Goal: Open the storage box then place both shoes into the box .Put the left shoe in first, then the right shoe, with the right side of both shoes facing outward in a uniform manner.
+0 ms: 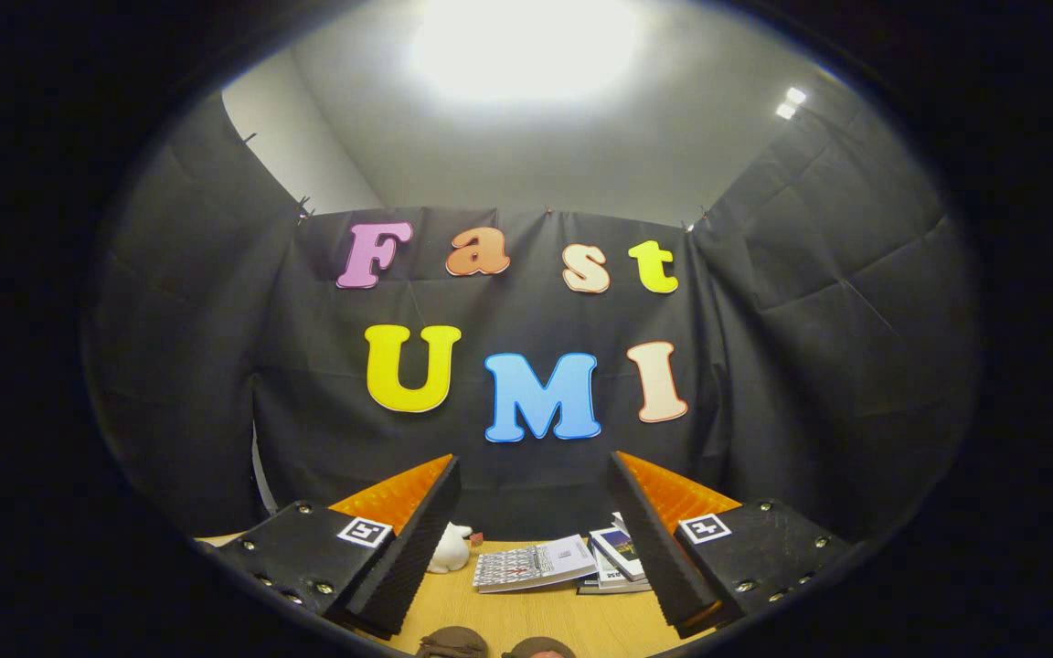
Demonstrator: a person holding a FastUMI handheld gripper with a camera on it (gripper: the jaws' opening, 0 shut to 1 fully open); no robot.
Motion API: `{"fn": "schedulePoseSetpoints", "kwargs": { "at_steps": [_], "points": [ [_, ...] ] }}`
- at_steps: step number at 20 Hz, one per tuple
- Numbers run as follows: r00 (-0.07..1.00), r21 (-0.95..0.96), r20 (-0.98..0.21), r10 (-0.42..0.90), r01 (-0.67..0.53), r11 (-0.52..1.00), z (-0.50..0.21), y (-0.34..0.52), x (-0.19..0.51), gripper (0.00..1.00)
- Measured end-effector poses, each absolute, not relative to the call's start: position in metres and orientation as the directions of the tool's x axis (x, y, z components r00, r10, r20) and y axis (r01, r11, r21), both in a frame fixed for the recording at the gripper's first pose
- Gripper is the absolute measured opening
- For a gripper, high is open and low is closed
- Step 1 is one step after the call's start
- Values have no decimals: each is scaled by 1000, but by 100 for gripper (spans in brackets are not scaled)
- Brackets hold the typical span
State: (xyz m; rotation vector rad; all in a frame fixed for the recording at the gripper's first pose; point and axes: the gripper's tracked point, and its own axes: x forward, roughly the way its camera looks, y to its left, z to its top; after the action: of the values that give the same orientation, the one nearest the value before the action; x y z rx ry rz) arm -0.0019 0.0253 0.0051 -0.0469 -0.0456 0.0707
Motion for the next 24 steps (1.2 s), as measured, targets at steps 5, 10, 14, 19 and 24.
{"fn": "schedulePoseSetpoints", "kwargs": {
  "at_steps": [5,10,14,19,24],
  "points": [
    [991,-87,43,124,-120,989,-6,35,-17,98],
    [983,47,-22,181,-179,983,-29,53,-26,99],
    [956,208,-104,274,-248,946,-60,81,-33,98],
    [901,424,-210,380,-266,866,-101,112,-43,98],
    [844,663,-290,450,-162,731,-141,133,-49,97]
  ]
}}
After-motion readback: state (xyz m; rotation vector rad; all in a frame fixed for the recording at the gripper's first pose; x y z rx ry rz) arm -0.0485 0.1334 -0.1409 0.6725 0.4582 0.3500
